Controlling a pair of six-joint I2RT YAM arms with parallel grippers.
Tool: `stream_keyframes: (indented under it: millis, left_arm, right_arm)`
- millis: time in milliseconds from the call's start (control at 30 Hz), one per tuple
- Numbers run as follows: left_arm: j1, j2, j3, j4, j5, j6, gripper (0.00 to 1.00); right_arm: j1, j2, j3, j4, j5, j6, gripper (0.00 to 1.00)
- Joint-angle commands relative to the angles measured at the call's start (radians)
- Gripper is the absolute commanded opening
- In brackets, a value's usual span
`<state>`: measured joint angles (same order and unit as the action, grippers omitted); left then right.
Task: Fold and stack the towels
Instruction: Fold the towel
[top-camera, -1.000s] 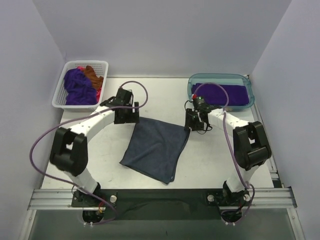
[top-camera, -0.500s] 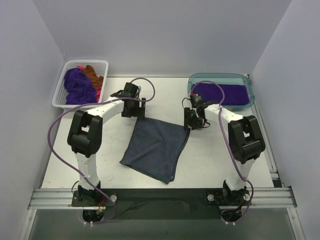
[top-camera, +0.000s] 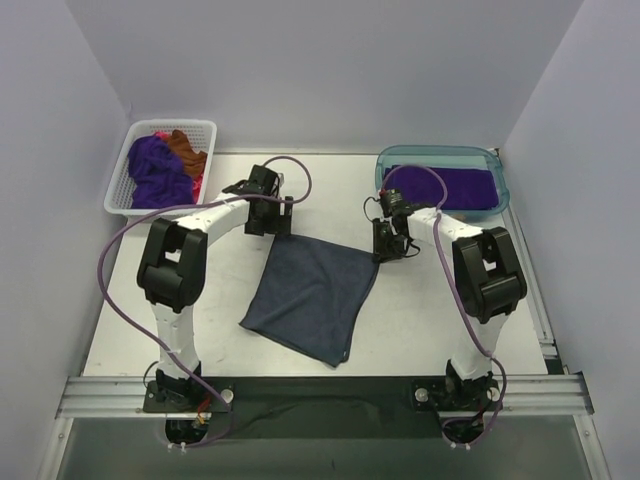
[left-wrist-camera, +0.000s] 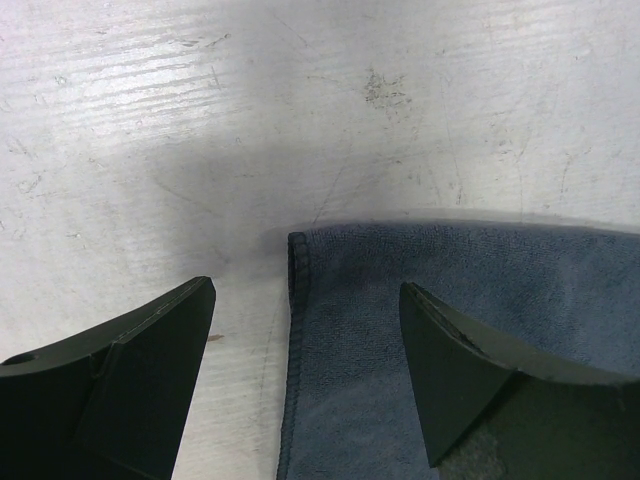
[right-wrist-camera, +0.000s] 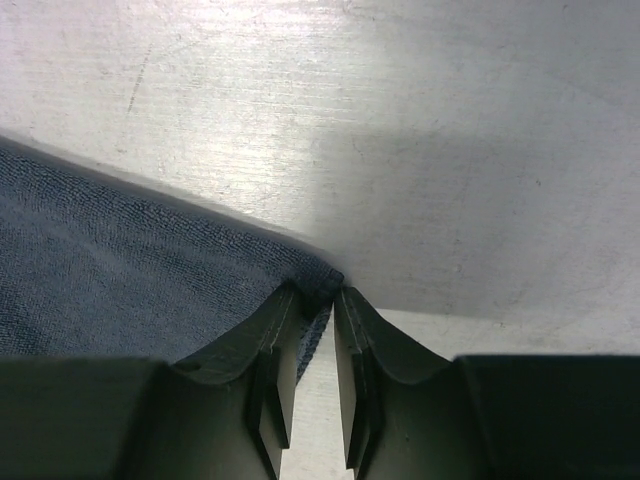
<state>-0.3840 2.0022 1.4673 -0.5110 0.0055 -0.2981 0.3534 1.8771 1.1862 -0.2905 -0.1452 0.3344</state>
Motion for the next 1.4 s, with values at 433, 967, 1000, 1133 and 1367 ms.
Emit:
stream_keyframes:
  millis: [433,967,1000,1133,1367]
  left_arm:
    - [0.017,0.102,0.106,0.06,0.089,0.028,0.78]
    - [-0.015,0.122,0.007,0.063,0.044,0.043,0.53]
    - [-0.019,0.118,-0.002,0.062,0.039,0.048,0.54]
    - [-0.036,0.101,-0.038,0.058,0.01,0.056,0.53]
    - [-0.042,0.101,-0.05,0.014,-0.048,0.057,0.35]
  right_arm:
    - [-0.01,0.071,0.013,-0.079,0.004,-0.037,0.05]
    - [-0.011,0.062,0.021,-0.079,-0.01,-0.041,0.04]
    - [-0.011,0.06,0.023,-0.079,-0.008,-0.041,0.04]
    - [-0.013,0.062,0.035,-0.079,-0.011,-0.038,0.04]
    - [-0.011,0.059,0.039,-0.079,-0.013,-0.038,0.04]
